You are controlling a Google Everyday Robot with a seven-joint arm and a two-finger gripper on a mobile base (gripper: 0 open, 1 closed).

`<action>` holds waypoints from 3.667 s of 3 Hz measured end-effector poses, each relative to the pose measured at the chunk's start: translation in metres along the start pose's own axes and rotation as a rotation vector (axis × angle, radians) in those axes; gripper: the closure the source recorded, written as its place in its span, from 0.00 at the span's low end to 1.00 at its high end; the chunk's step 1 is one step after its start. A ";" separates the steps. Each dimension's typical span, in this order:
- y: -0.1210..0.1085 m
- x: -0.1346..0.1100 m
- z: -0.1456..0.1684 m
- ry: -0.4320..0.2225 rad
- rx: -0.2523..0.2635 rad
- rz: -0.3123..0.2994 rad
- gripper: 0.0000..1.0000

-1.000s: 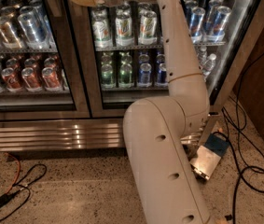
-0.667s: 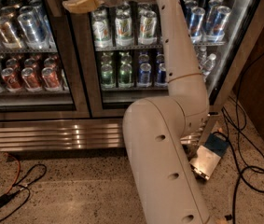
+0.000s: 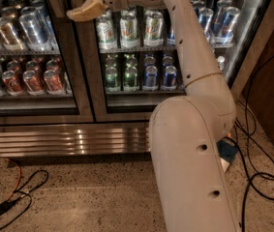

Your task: Open right fridge door

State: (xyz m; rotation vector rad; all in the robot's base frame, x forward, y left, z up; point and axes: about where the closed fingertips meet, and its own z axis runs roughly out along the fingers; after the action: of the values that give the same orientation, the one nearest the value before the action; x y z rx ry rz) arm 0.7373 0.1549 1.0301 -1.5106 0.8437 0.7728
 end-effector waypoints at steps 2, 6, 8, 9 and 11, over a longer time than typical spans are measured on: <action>0.002 -0.011 -0.022 0.041 0.008 -0.008 0.84; -0.006 -0.006 -0.025 0.041 0.008 -0.009 0.34; -0.025 -0.024 -0.091 0.068 0.148 -0.078 0.61; -0.023 -0.017 -0.113 0.082 0.182 -0.065 0.58; -0.017 -0.010 -0.071 0.097 0.107 0.002 0.11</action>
Offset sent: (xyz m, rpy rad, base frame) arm -0.1700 -0.1428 0.0382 -0.1982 -0.0198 -0.2058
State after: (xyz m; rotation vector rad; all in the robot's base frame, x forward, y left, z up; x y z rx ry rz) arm 0.7474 0.0862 1.0541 -1.4611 0.9444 0.6504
